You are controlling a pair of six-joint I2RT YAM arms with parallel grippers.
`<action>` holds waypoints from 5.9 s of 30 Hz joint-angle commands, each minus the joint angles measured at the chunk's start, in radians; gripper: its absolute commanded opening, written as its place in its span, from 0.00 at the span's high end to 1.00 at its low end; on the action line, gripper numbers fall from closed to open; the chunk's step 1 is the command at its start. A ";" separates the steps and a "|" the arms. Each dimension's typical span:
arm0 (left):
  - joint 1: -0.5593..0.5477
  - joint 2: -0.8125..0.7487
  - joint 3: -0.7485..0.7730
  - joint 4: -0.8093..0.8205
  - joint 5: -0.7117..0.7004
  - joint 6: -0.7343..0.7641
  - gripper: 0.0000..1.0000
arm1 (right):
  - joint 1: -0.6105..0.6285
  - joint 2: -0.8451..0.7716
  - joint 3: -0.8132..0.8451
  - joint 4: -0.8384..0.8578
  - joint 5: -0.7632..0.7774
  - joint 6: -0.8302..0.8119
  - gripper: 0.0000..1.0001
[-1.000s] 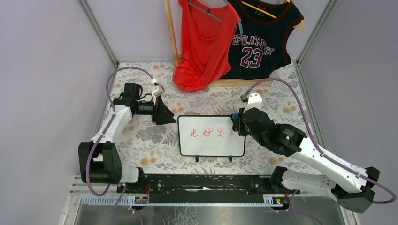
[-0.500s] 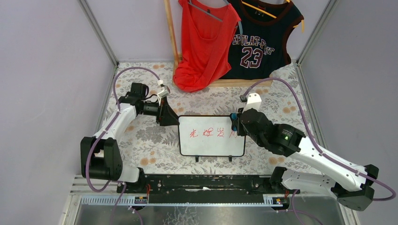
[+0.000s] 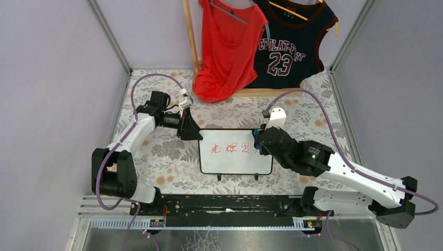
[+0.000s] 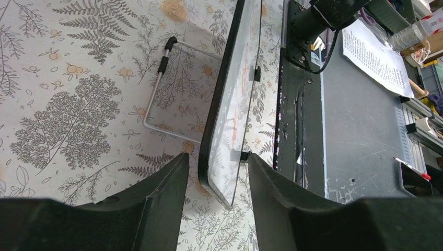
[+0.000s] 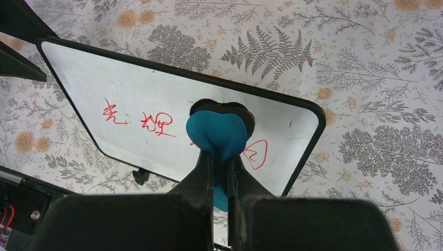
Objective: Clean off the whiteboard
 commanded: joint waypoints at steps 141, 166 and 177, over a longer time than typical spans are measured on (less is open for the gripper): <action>-0.085 0.154 0.092 -0.303 -0.028 0.338 1.00 | 0.080 -0.048 -0.454 0.334 0.422 -0.009 1.00; -0.090 0.211 0.149 -0.454 -0.009 0.478 1.00 | 0.127 0.027 -0.473 0.521 0.229 -0.032 1.00; -0.090 0.213 0.150 -0.436 -0.012 0.457 1.00 | 0.134 -0.124 -0.494 0.294 0.357 0.055 1.00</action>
